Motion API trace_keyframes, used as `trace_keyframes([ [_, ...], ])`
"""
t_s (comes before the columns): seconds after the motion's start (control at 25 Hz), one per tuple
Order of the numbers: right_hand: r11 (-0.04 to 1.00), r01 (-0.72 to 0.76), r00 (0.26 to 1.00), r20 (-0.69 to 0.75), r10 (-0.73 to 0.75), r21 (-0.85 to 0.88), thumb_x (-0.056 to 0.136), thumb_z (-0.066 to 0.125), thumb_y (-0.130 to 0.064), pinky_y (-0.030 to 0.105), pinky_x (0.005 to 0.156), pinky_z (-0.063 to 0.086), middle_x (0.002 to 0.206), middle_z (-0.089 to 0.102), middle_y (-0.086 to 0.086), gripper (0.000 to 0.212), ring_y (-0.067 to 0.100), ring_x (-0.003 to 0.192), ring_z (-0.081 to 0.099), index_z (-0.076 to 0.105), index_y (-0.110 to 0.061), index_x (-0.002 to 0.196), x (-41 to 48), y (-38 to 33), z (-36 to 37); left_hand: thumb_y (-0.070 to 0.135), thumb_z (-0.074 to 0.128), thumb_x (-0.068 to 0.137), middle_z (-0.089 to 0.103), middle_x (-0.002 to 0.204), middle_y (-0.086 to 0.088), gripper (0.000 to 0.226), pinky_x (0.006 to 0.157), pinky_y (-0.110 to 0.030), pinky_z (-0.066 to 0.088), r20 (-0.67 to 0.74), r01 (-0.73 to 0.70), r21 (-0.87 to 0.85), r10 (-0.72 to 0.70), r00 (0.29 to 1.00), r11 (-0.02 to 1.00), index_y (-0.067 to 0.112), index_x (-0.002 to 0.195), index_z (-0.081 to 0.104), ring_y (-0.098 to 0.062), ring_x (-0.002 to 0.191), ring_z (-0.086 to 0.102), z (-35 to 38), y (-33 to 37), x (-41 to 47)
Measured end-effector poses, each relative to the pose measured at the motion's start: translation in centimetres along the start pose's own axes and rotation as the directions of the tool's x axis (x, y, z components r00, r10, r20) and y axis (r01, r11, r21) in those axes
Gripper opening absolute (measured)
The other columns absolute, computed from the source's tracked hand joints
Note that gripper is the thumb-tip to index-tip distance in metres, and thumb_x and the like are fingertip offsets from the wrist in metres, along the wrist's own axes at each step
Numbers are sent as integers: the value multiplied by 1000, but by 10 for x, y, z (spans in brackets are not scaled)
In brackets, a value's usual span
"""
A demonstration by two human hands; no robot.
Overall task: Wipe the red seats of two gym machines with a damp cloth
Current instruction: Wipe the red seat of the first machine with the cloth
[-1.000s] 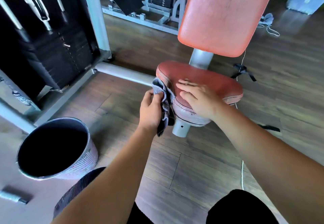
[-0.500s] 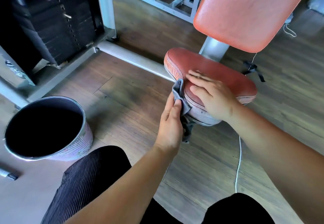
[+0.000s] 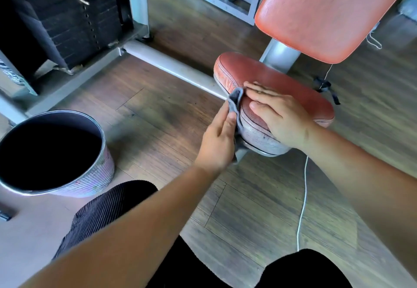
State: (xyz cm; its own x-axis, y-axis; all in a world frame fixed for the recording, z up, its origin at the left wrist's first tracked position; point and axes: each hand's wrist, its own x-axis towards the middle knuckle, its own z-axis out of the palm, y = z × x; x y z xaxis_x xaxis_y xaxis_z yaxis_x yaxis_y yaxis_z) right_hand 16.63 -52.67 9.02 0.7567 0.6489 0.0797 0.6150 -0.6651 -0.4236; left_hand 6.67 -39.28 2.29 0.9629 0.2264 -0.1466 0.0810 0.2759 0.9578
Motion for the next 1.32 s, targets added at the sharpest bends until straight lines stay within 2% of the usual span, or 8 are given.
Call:
trace_keyframes([
  [0.08,1000,-1,1000,-14,1,0,99,46,-28,26,125,19,154,48,2,48,11,147,38,55,-11,143,0,0,1,51,43,104,72,126,5,44,69,-38,62,-23,19,-6,-19,1000,1000,49,147,49,-15,92,69,0,6,15],
  [0.24,1000,-12,1000,-15,12,-2,98,45,-30,25,125,19,154,48,1,50,11,147,38,56,-12,143,2,-2,2,56,42,105,63,142,2,46,45,-27,51,54,85,-31,-83,995,996,56,151,38,-31,101,73,4,0,-25],
  [0.44,1000,-10,1000,-26,11,6,98,46,-26,23,124,19,154,48,4,49,11,147,38,54,-10,144,3,1,4,59,46,93,59,149,7,61,108,-46,52,-38,79,8,-79,996,997,42,152,46,-23,136,57,4,14,32],
  [0.6,1000,-7,1000,-28,8,17,98,45,-28,30,125,22,154,49,-1,49,9,147,38,56,-12,143,2,1,2,62,42,100,51,156,-5,48,48,-30,54,78,136,-65,-130,988,989,64,148,35,-44,121,63,6,7,-19],
  [0.76,1000,-17,999,-27,18,16,99,47,-25,25,124,20,155,48,-2,48,8,147,37,54,-13,145,3,-1,3,58,45,92,53,154,6,62,108,-37,49,-25,105,-20,-106,994,994,43,152,45,-14,133,56,0,19,49],
  [0.96,1000,-19,999,-28,20,16,98,46,-28,28,125,22,155,48,-6,49,4,147,36,54,-16,145,3,2,3,60,41,95,52,154,5,51,76,-44,62,86,164,-102,-156,984,981,64,146,38,-32,123,64,7,7,-4],
  [1.16,1000,-20,999,-41,21,21,98,46,-29,23,124,21,154,49,-6,48,3,146,37,56,-17,143,4,1,3,50,39,97,29,169,1,64,126,-44,25,-32,45,78,-42,999,996,42,159,30,-23,152,36,5,20,82],
  [1.32,1000,-17,999,-43,18,22,98,46,-30,26,124,23,153,50,-7,47,3,146,38,58,-18,142,2,0,3,36,36,108,7,174,-4,61,129,-37,12,-132,97,76,-87,988,992,35,165,13,-23,159,18,2,17,112],
])
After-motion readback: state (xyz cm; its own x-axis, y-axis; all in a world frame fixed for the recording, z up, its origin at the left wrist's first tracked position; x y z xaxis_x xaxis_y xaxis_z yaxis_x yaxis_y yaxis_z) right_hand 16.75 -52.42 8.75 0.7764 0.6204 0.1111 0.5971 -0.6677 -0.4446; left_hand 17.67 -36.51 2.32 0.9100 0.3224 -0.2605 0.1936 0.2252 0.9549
